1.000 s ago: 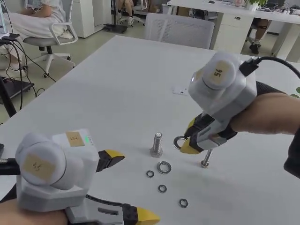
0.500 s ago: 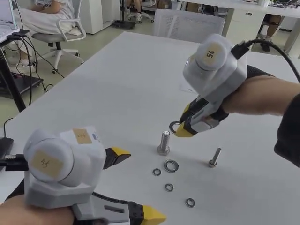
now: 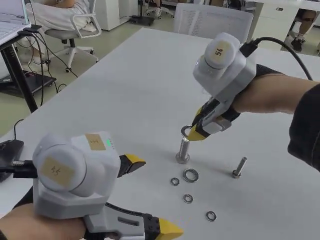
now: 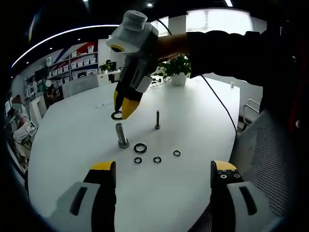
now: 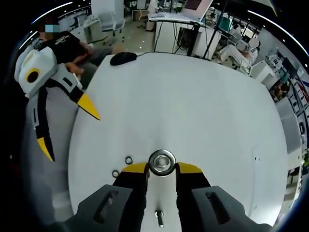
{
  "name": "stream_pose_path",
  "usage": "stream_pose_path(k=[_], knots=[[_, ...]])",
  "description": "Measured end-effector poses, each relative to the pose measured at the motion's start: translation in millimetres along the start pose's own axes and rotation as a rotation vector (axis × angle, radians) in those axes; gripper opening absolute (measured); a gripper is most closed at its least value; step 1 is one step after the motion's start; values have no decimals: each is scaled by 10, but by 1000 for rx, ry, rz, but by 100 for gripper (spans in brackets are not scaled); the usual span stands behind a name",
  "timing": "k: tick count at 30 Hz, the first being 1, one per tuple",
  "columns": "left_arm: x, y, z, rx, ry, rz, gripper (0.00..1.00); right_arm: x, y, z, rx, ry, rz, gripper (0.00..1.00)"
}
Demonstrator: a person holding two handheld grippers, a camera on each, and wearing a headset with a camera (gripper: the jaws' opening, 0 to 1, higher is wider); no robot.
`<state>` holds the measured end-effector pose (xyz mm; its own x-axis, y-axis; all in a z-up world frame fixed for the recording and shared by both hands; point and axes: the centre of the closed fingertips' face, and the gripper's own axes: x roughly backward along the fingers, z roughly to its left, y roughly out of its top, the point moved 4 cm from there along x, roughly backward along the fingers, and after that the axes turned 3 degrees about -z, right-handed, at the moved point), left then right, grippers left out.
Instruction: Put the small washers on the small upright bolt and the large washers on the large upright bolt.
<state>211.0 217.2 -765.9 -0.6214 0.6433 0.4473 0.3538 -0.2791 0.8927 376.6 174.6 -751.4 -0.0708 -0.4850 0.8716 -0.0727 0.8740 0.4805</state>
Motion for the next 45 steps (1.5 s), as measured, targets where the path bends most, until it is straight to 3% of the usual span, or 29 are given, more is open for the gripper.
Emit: stream_pose_path(k=[16,45], knots=[[-5,-10,17,10,1,8,80,-159,-66,-3,-6,41,29,23],[-14,-3,30,16,1,8,80,-355,-172,31,-23,59,56,23]])
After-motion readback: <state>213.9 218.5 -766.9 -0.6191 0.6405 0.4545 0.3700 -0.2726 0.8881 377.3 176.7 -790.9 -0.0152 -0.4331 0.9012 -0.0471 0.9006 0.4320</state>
